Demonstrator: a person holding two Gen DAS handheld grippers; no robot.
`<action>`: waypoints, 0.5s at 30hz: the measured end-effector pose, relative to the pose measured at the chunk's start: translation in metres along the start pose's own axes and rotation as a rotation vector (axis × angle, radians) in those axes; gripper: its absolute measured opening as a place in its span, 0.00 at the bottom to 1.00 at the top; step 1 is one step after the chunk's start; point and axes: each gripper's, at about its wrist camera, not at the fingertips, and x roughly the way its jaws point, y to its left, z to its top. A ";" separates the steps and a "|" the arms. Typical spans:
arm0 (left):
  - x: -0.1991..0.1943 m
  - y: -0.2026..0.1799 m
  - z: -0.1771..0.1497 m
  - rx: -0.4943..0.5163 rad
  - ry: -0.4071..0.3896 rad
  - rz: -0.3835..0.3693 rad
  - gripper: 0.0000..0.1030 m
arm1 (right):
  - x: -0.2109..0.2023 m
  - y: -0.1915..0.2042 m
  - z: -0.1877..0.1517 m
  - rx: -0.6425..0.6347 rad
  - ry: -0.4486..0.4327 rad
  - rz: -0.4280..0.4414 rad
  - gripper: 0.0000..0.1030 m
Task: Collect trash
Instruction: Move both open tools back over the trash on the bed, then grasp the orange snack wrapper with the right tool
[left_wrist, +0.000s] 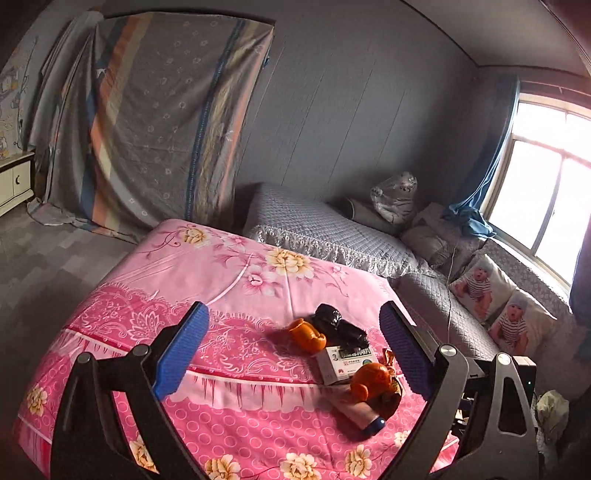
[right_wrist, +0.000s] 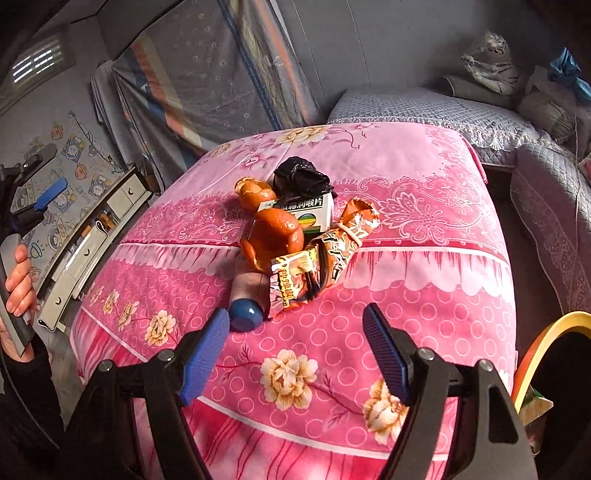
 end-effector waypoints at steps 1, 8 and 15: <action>0.000 0.006 -0.008 -0.011 0.024 0.005 0.86 | 0.009 0.007 0.005 -0.014 0.013 -0.017 0.70; 0.029 0.017 -0.057 -0.023 0.194 -0.007 0.86 | 0.058 0.017 0.024 -0.029 0.095 -0.133 0.69; 0.055 -0.008 -0.078 0.061 0.286 -0.038 0.86 | 0.081 -0.009 0.025 0.050 0.157 -0.103 0.44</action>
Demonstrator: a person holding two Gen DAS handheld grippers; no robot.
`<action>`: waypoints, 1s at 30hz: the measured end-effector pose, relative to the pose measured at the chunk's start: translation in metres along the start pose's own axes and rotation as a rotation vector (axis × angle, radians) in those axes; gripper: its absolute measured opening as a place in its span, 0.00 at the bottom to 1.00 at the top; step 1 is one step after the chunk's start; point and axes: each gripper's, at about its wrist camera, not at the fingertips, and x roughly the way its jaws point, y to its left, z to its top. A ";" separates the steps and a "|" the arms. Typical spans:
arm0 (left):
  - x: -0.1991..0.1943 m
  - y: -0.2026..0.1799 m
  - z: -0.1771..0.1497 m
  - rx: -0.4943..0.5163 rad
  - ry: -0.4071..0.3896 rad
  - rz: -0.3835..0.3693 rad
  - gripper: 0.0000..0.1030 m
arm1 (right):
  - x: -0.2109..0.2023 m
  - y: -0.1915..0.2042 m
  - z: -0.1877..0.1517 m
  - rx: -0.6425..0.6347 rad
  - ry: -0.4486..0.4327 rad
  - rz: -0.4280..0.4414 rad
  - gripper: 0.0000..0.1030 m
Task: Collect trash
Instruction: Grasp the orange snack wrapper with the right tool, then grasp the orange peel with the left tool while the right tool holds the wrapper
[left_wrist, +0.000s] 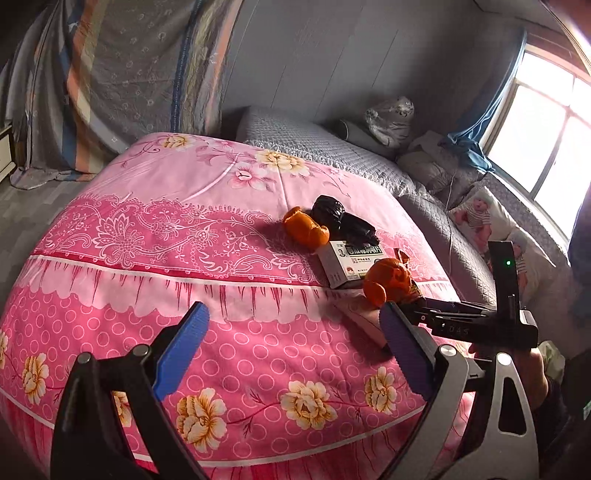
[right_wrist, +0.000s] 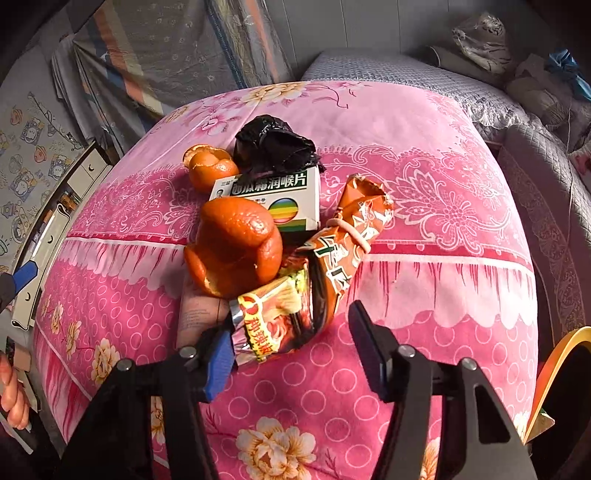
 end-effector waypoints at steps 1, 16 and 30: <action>0.003 -0.004 0.000 0.017 0.005 -0.001 0.86 | 0.001 -0.002 -0.001 0.004 0.008 0.014 0.41; 0.074 -0.094 0.012 0.315 0.133 -0.108 0.86 | -0.084 -0.067 -0.046 0.110 -0.119 0.171 0.26; 0.174 -0.151 0.019 0.525 0.281 -0.113 0.83 | -0.139 -0.111 -0.099 0.190 -0.211 0.204 0.26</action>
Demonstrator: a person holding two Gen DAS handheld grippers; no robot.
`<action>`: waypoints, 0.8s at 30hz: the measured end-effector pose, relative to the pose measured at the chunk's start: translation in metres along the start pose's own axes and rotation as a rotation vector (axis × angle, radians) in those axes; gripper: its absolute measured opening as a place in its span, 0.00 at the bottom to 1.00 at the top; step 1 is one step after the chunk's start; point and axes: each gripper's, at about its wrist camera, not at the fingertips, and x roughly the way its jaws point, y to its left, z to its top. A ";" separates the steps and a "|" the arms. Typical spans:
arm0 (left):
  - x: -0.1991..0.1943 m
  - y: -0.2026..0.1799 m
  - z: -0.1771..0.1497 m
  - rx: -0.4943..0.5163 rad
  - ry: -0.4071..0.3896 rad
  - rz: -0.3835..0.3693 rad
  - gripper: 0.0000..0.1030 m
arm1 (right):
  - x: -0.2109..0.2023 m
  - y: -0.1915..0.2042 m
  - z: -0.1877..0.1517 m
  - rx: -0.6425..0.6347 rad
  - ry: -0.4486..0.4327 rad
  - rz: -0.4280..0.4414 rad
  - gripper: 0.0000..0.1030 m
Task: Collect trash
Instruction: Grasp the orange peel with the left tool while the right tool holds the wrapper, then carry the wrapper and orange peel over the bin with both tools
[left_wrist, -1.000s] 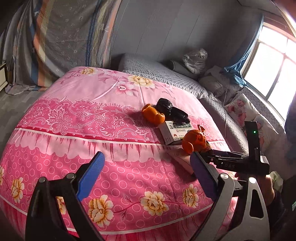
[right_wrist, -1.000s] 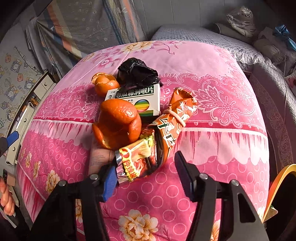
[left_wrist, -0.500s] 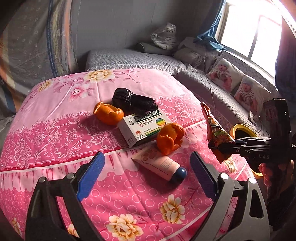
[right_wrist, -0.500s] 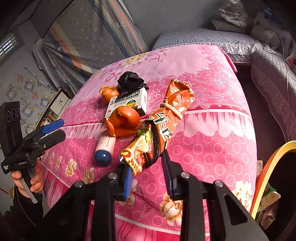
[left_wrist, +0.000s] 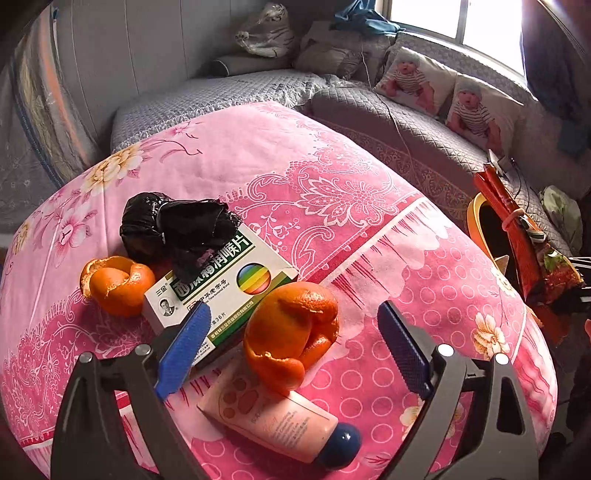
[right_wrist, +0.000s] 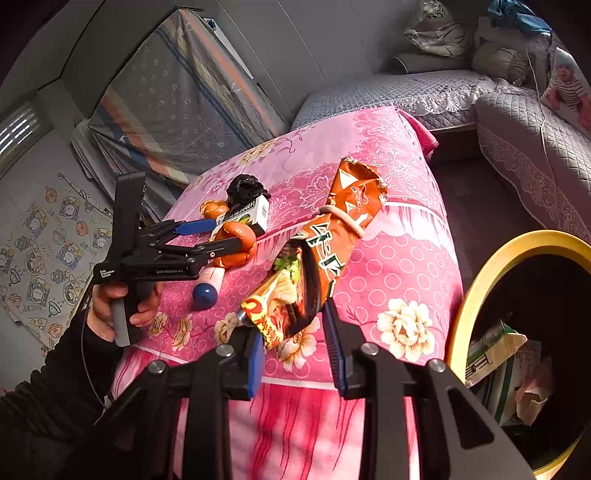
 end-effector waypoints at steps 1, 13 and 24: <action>0.004 0.002 0.001 -0.001 0.009 0.003 0.74 | -0.002 -0.002 -0.001 0.005 -0.003 0.002 0.26; 0.000 -0.008 -0.004 0.053 -0.004 0.036 0.35 | -0.006 -0.001 -0.004 0.021 -0.019 0.023 0.26; -0.096 -0.006 -0.033 -0.010 -0.226 -0.021 0.32 | -0.004 0.027 -0.008 -0.047 -0.009 0.055 0.26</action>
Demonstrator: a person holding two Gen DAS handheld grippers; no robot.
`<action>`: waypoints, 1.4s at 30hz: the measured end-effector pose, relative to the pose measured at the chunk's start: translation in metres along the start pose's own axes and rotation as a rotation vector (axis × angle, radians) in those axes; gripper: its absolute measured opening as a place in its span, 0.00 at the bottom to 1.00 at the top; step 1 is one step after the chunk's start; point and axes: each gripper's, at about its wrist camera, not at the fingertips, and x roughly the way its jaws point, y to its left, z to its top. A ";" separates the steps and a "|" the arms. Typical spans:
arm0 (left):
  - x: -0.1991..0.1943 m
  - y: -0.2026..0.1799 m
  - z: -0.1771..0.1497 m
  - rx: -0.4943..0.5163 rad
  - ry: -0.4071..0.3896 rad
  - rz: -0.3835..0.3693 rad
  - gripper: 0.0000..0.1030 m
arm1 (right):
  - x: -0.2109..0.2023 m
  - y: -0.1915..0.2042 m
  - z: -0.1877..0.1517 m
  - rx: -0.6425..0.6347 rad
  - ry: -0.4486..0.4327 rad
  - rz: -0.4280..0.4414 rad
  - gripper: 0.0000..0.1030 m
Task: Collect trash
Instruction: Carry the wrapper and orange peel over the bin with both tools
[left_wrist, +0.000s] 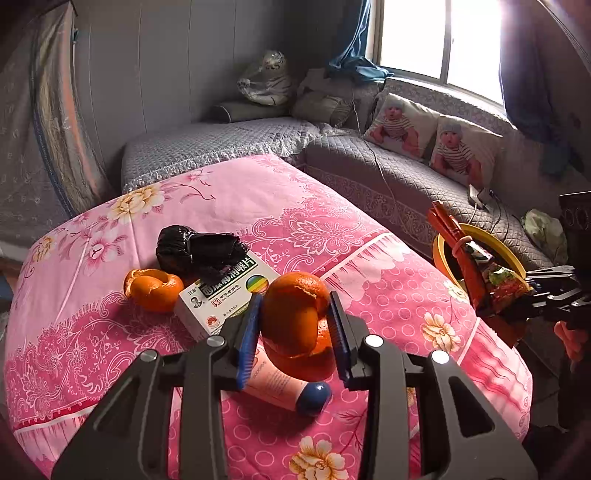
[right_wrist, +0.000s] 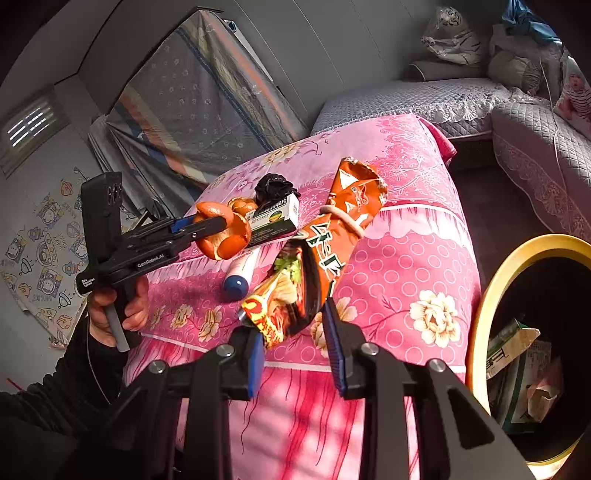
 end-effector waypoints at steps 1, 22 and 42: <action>-0.012 0.001 -0.004 -0.014 -0.024 0.004 0.32 | 0.002 0.002 -0.001 -0.005 0.005 0.005 0.26; -0.157 0.029 -0.087 -0.283 -0.256 0.167 0.32 | 0.014 0.022 -0.011 -0.026 0.039 0.003 0.26; -0.096 -0.037 -0.027 -0.138 -0.204 -0.014 0.32 | -0.059 -0.061 0.009 0.124 -0.149 -0.194 0.26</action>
